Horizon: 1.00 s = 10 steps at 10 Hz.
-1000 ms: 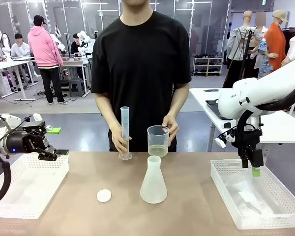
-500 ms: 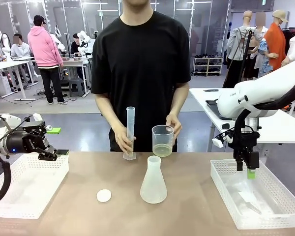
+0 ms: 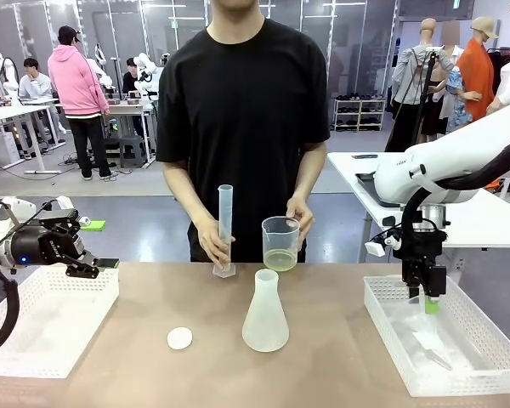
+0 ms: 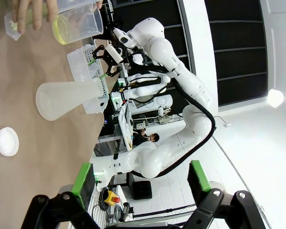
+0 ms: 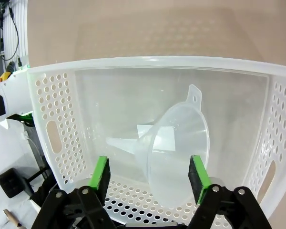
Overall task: Prepare the solutions needed for the experiment.
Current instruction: Pick up the Plastic Funnel and insert it into the Big flask.
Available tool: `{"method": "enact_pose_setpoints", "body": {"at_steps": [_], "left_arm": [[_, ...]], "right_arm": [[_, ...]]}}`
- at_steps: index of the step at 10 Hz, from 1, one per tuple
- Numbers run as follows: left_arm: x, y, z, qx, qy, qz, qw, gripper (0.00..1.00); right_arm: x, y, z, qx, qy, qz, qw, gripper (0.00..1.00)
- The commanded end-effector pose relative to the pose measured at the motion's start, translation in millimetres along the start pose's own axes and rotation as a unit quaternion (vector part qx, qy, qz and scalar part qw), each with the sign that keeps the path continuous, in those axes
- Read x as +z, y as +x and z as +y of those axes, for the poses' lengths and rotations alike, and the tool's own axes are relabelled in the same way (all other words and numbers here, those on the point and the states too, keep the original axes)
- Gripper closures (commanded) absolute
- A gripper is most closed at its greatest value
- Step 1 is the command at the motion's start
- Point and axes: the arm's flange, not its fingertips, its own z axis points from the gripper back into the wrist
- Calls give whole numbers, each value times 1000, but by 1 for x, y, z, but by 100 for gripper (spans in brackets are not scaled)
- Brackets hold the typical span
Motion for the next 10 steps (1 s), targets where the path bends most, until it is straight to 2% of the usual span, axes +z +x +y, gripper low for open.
{"method": "enact_pose_setpoints", "body": {"at_steps": [1, 5, 6, 7, 8, 9, 10], "left_arm": [[-2, 2, -1, -1, -4, -8, 1000, 0], [-2, 2, -1, -1, -4, -8, 1000, 0], [-2, 2, -1, -1, -4, -8, 1000, 0], [-2, 2, -1, -1, -4, -8, 1000, 0], [-2, 2, -1, -1, -4, -8, 1000, 0], [-2, 2, -1, -1, -4, -8, 1000, 0], [-2, 2, -1, -1, -4, -8, 1000, 0]], "right_arm": [[9, 2, -7, 8, 4, -2, 1000, 34], [9, 5, -9, 6, 10, 7, 1000, 69], [8, 5, -9, 4, 11, 8, 1000, 66], [8, 5, -9, 4, 11, 10, 1000, 87], [8, 5, -9, 4, 12, 12, 1000, 84], [7, 6, -9, -3, 11, 16, 1000, 100], [7, 5, -9, -7, 12, 18, 1000, 100]]}}
